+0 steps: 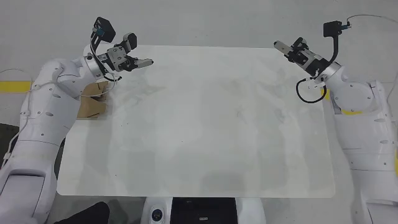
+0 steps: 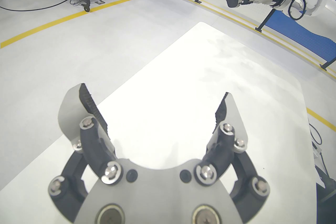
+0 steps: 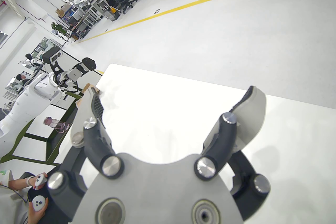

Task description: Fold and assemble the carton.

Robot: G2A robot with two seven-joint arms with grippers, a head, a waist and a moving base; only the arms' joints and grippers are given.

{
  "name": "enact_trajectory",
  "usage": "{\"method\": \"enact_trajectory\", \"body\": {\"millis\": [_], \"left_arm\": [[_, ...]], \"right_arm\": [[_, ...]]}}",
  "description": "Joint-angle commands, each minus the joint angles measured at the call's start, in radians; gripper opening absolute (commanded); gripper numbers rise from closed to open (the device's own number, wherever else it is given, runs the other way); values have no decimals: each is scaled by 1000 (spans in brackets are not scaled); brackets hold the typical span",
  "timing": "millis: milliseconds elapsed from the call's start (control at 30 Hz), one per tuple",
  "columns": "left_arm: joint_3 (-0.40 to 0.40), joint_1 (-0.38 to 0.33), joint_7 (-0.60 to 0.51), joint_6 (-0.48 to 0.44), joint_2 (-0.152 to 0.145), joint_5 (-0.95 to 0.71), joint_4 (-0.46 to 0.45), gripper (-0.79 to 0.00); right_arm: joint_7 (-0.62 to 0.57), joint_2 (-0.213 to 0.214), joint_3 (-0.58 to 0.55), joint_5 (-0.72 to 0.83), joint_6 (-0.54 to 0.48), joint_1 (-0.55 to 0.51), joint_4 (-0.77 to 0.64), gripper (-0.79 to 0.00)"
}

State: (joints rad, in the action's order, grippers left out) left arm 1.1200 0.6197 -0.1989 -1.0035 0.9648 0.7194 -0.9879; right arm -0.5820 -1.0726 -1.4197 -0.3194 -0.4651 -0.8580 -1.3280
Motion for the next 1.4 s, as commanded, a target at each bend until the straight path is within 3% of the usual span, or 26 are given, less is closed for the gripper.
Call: {"method": "enact_trajectory", "body": {"millis": [0,867,967,1100,1367], "left_arm": [[0,0,0,0,0,0,0,0],[0,0,0,0,0,0,0,-1],[22,26,13,10,-3,-69,-3,0],[61,30,-83,-8,-17,-253,28,0],[142,45,-418,-7,-67,-715,85,0]], "right_arm": [[0,0,0,0,0,0,0,0],[0,0,0,0,0,0,0,0],[0,0,0,0,0,0,0,0],[0,0,0,0,0,0,0,0],[0,0,0,0,0,0,0,0]]}}
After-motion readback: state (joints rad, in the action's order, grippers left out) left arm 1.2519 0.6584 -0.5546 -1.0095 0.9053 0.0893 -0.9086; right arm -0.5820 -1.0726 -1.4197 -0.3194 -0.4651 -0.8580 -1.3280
